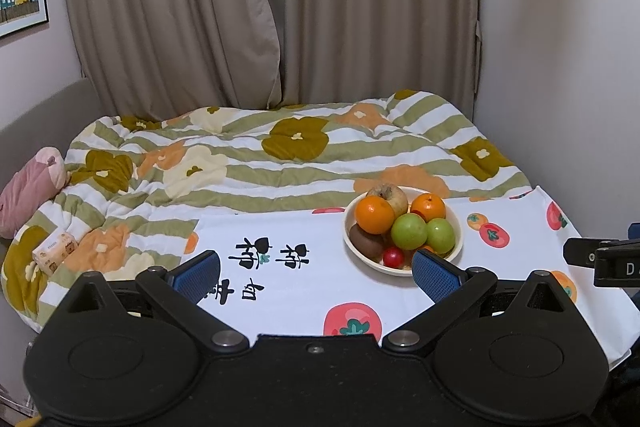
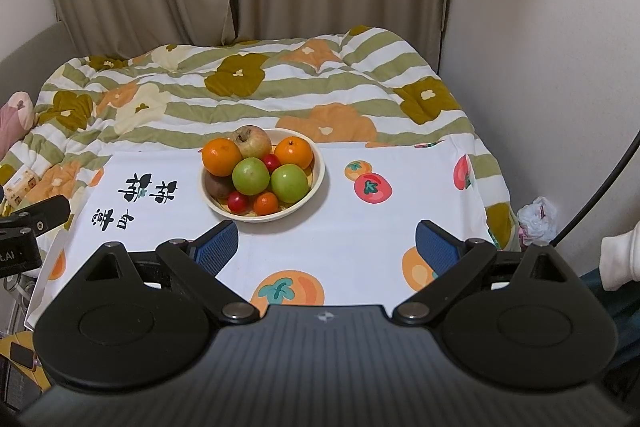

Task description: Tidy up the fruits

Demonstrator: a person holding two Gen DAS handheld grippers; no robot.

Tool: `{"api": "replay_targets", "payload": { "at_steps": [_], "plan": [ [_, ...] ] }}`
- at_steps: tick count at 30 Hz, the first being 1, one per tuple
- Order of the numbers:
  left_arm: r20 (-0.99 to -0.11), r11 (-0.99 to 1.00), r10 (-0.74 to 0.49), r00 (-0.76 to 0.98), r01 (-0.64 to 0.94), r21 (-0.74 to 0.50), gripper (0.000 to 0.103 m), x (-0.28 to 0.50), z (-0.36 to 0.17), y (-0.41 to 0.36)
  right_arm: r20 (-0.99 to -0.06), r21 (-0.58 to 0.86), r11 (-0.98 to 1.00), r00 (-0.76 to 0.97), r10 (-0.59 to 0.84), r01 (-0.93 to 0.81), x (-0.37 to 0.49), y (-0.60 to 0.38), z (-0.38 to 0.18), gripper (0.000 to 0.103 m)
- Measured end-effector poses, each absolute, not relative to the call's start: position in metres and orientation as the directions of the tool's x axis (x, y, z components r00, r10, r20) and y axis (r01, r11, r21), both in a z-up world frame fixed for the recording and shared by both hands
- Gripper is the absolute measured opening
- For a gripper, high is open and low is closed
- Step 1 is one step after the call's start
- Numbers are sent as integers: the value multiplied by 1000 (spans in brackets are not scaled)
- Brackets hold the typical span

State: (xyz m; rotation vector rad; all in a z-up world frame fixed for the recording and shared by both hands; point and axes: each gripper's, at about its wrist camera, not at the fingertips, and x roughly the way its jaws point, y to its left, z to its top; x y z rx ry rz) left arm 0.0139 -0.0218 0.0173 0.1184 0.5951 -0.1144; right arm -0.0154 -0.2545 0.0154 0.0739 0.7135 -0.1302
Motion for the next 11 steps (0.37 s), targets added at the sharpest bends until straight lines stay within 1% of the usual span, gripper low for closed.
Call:
{"api": "replay_targets", "payload": {
  "at_steps": [11],
  "plan": [
    [-578, 990, -63, 813, 124, 67, 103, 22, 15, -22, -662, 27, 989, 745, -89, 142, -13, -253, 13, 103]
  ]
}}
